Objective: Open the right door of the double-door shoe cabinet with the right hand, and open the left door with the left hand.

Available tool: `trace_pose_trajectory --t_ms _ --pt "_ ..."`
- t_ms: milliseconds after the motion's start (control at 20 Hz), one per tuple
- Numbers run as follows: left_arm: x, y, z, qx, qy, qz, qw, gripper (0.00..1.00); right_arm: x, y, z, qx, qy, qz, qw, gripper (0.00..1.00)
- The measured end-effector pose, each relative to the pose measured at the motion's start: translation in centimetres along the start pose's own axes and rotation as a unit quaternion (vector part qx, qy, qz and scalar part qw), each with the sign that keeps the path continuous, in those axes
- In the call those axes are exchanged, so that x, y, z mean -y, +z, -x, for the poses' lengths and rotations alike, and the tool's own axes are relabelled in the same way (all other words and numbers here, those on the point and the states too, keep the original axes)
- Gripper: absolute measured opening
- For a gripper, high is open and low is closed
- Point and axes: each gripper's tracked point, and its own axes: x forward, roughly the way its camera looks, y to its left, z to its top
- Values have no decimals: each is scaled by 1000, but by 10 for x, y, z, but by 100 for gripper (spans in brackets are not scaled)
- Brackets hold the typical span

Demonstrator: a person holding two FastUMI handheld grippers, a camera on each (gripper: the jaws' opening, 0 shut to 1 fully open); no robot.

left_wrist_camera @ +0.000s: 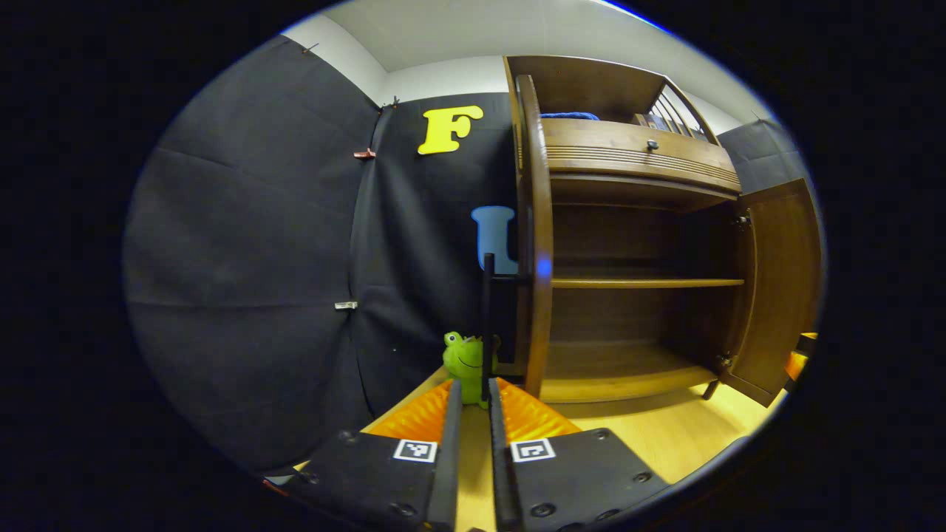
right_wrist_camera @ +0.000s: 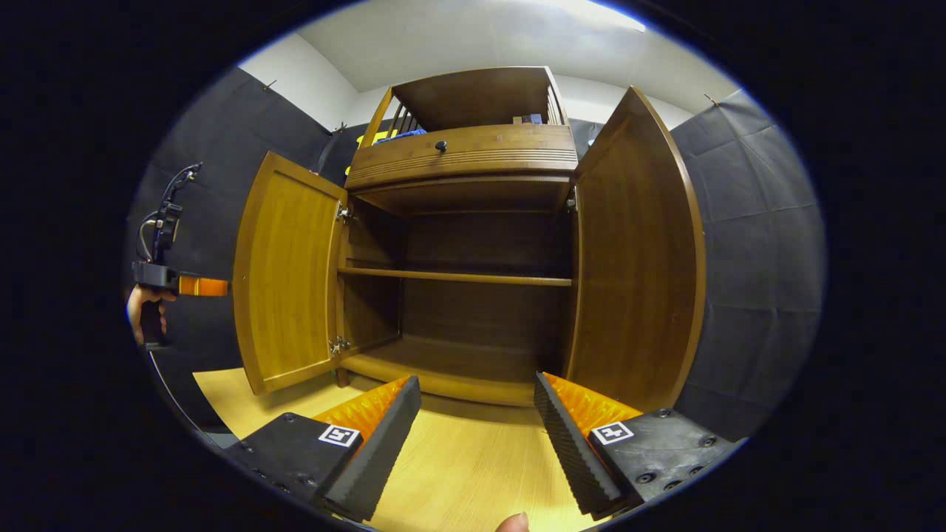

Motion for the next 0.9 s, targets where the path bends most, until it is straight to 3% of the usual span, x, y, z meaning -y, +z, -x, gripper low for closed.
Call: trace_pose_trajectory --t_ms 100,250,350,650,700,900 --pt "10 8 10 7 -6 -7 1000 44 0 5 1 10 -1 -3 1000 98" --pt "34 24 23 27 -18 -12 999 84 -2 28 0 32 -8 -7 999 97" --pt "57 29 32 39 -36 -11 999 94 -11 50 -18 43 -14 -6 999 98" --pt "115 47 44 67 -70 -19 995 94 -34 75 -29 51 -8 -25 998 100" --pt "126 45 43 65 -78 -15 995 95 -35 80 -31 51 -9 -24 998 95" --pt "152 49 47 78 -90 -13 993 94 -36 93 -34 59 -19 -12 998 100"
